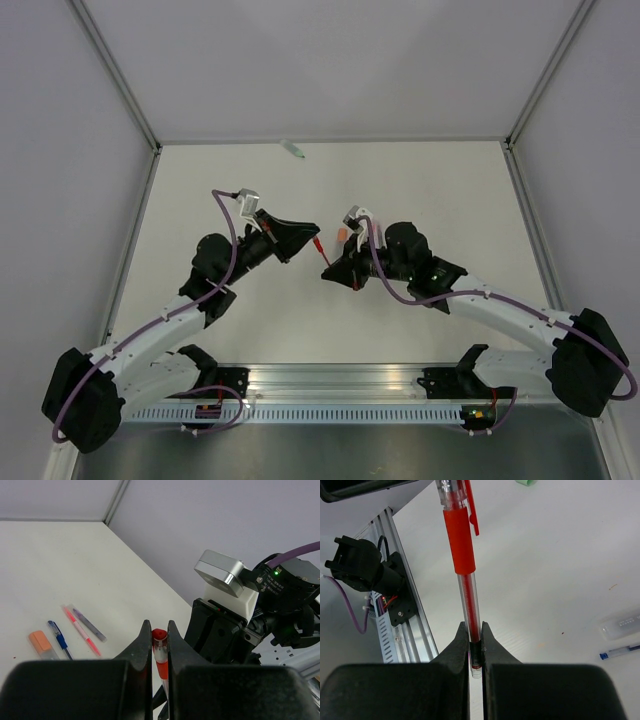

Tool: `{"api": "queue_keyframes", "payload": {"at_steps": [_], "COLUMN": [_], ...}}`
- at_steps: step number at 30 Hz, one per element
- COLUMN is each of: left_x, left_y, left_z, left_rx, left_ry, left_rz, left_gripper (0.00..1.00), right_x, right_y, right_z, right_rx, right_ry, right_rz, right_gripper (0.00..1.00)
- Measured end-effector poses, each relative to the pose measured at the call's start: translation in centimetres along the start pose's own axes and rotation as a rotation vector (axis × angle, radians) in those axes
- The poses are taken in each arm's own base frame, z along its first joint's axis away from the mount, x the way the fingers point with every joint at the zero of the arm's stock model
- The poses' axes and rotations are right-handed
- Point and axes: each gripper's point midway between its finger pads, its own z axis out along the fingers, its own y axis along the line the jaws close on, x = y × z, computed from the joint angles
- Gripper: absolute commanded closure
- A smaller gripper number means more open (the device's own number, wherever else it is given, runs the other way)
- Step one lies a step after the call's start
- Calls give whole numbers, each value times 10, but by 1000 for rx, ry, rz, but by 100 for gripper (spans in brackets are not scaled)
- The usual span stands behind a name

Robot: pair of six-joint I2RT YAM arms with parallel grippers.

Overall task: Insert the pens into the pen caps
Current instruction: Press the pen cap onto the pen.

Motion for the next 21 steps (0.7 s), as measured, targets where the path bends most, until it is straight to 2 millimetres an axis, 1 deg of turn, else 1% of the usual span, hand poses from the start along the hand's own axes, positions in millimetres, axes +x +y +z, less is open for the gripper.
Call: {"api": "queue_keyframes", "payload": {"at_steps": [4,9,16,21], "left_x": [6,10,4,3], "left_y": [8,12,13,22], "left_z": [6,10,19,25], "left_rx": [-11,-12,-3,-28], "left_ry": [10,16,2,2], "left_rz": [-5,-9,-6,-8], "left_gripper": [98,98,98,98], "right_x": [4,5,-6,-6], "right_y": [-8,-17,-24,-34], "right_z": [3,-2,-4,3], "right_rx": [11,10,21,40], "right_ry": [20,38,49,101], "right_rz": [5,-13,-66,-80], "right_gripper": [100,100,100,100]}}
